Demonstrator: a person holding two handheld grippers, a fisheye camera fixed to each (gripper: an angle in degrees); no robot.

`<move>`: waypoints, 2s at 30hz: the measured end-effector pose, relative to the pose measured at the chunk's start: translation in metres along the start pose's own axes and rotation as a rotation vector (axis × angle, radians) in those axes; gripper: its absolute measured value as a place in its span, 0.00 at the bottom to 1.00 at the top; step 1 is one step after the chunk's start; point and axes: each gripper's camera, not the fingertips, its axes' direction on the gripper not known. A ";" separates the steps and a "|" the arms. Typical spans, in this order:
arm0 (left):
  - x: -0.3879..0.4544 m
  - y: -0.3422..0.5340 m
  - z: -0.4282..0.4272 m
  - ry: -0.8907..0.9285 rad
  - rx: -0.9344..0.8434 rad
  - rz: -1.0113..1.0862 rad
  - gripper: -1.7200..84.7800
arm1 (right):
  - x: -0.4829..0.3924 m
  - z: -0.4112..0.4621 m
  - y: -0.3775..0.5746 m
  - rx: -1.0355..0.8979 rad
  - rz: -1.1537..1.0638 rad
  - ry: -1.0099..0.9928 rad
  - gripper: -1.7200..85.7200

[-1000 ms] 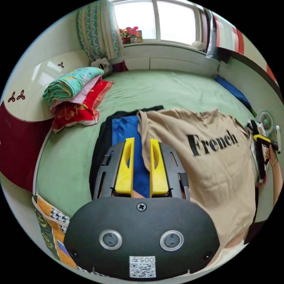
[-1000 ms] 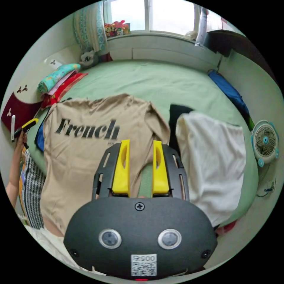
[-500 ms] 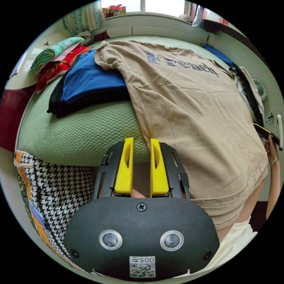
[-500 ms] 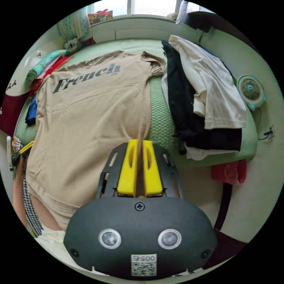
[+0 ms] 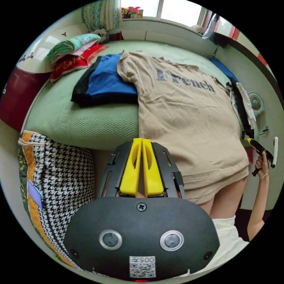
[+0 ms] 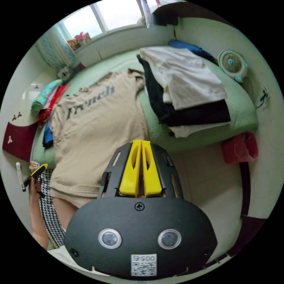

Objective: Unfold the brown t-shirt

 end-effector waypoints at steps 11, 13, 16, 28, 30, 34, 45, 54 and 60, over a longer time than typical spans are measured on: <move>0.101 0.010 0.027 0.080 -0.023 0.043 0.01 | -0.148 0.032 0.033 0.052 -0.233 -0.022 0.02; 0.100 0.015 0.028 0.059 -0.020 0.014 0.01 | -0.155 0.037 0.042 0.046 -0.256 0.038 0.02; 0.097 0.021 0.030 0.073 -0.001 -0.018 0.01 | -0.161 0.032 0.060 0.146 -0.289 0.103 0.02; 0.112 0.043 0.037 0.057 0.019 -0.006 0.01 | -0.131 0.056 0.080 0.074 -0.224 0.035 0.02; 0.116 0.045 0.039 0.050 0.012 -0.002 0.01 | -0.135 0.058 0.086 0.084 -0.241 0.058 0.02; 0.120 0.052 0.041 0.053 0.013 0.004 0.01 | -0.134 0.063 0.095 0.090 -0.245 0.072 0.01; 0.129 0.065 0.047 0.048 0.017 0.001 0.01 | -0.122 0.070 0.112 0.103 -0.232 0.025 0.01; 0.136 0.072 0.051 0.046 0.018 0.004 0.01 | -0.115 0.076 0.120 0.105 -0.228 0.016 0.01; 0.138 0.075 0.054 0.050 0.017 -0.003 0.01 | -0.115 0.080 0.125 0.108 -0.237 0.027 0.01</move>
